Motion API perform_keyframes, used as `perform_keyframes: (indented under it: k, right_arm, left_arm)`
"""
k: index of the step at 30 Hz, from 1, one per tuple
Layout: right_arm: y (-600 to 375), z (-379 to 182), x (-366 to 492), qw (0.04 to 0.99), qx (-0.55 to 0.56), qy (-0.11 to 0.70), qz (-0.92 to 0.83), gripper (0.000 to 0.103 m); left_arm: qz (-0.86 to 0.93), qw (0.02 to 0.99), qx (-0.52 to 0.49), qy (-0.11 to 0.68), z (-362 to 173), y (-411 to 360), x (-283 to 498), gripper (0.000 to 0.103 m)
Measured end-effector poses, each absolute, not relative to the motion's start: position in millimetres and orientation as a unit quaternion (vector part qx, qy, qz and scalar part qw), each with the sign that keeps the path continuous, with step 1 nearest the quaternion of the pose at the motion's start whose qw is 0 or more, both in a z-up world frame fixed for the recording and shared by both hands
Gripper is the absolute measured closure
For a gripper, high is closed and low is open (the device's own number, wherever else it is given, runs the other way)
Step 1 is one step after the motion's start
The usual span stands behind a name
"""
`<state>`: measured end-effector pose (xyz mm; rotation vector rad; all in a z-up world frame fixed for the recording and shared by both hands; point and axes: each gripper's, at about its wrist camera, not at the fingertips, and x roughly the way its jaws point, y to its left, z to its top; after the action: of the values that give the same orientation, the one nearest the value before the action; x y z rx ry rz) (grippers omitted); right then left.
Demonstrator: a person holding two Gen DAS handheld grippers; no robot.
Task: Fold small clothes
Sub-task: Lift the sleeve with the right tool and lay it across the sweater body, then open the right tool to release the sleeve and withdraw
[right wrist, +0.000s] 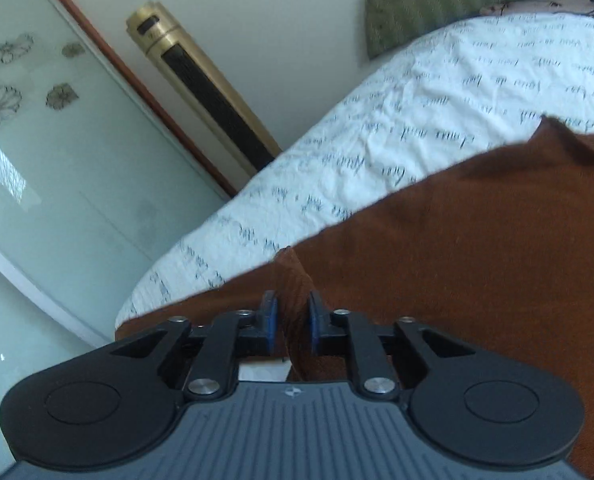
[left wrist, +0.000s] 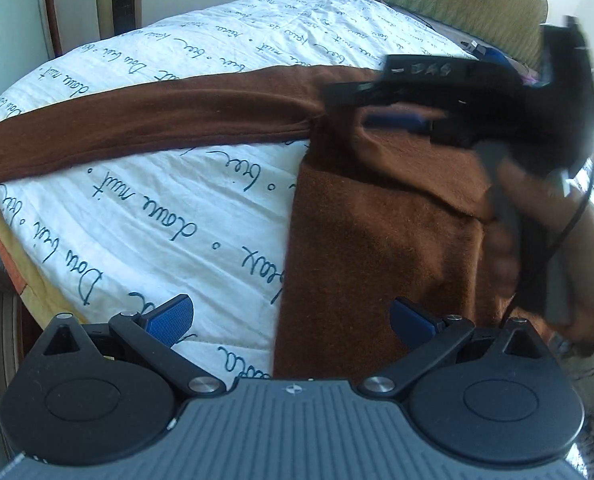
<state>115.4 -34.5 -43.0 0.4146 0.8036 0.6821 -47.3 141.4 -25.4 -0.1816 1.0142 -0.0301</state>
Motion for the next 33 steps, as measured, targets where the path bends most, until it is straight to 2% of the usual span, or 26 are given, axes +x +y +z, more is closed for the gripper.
perform_keyframes:
  k: [1, 4, 9, 12, 14, 15, 16, 17, 19, 22, 24, 26, 29, 33]
  right_arm:
    - [-25.0, -52.7, 114.1, 0.838, 0.173, 0.401, 0.327, 0.0]
    - [-24.5, -52.8, 95.1, 0.844, 0.134, 0.388, 0.345, 0.0]
    - [-101.2, -10.5, 74.0, 0.862, 0.19, 0.321, 0.343, 0.0]
    - [-164.2, 1.4, 57.5, 0.899, 0.176, 0.281, 0.287, 0.0]
    - [-226.2, -10.6, 46.3, 0.943, 0.119, 0.272, 0.149, 0.0]
    - [-226.2, -10.6, 46.3, 0.943, 0.119, 0.272, 0.149, 0.0]
    - [-248.4, -20.5, 46.6, 0.947, 0.109, 0.284, 0.105, 0.003]
    - [-265.8, -29.2, 47.7, 0.944, 0.12, 0.293, 0.094, 0.011]
    - [-289.7, -45.8, 50.3, 0.934, 0.146, 0.306, 0.112, 0.015]
    - [-295.5, -66.0, 54.1, 0.929, 0.141, 0.316, 0.128, 0.015]
    - [-289.0, -79.3, 58.4, 0.928, 0.1, 0.339, 0.12, 0.015]
    - [-284.7, -95.3, 63.4, 0.924, 0.054, 0.369, 0.081, 0.014]
    - [-277.9, -89.5, 59.2, 0.927, 0.037, 0.364, 0.079, 0.014]
    - [-262.3, -63.0, 43.8, 0.942, 0.035, 0.321, 0.097, 0.012]
  left_arm:
    - [-0.014, 0.87, -0.084, 0.486, -25.5, 139.1, -45.7, 0.0]
    - [-0.011, 0.869, -0.078, 0.489, -25.8, 134.6, -41.8, 0.0]
    - [-0.011, 0.873, -0.075, 0.482, -21.4, 131.7, -30.5, 0.0]
    - [-0.01, 0.88, -0.079, 0.468, -16.3, 130.8, -14.5, 0.0]
    - [-0.016, 0.889, -0.084, 0.449, -12.7, 128.6, 4.9, 0.0]
    - [-0.019, 0.894, -0.085, 0.44, -11.7, 125.8, 17.1, 0.0]
    - [-0.026, 0.897, -0.088, 0.433, -11.8, 123.1, 30.0, 0.0]
    - [-0.032, 0.898, -0.09, 0.429, -12.9, 119.4, 42.7, 0.0]
    - [-0.048, 0.901, -0.088, 0.421, -17.0, 108.9, 68.4, 0.0]
    - [-0.058, 0.896, -0.09, 0.431, -34.2, 95.4, 100.7, 0.0]
    - [-0.047, 0.881, -0.075, 0.466, -57.7, 89.8, 119.8, 0.0]
    - [-0.049, 0.892, -0.044, 0.448, -63.5, 82.6, 118.2, 0.0]
    - [-0.045, 0.885, -0.013, 0.463, -59.7, 75.5, 109.8, 0.0]
    - [-0.07, 0.891, -0.073, 0.442, -45.6, 87.9, 93.6, 0.0]
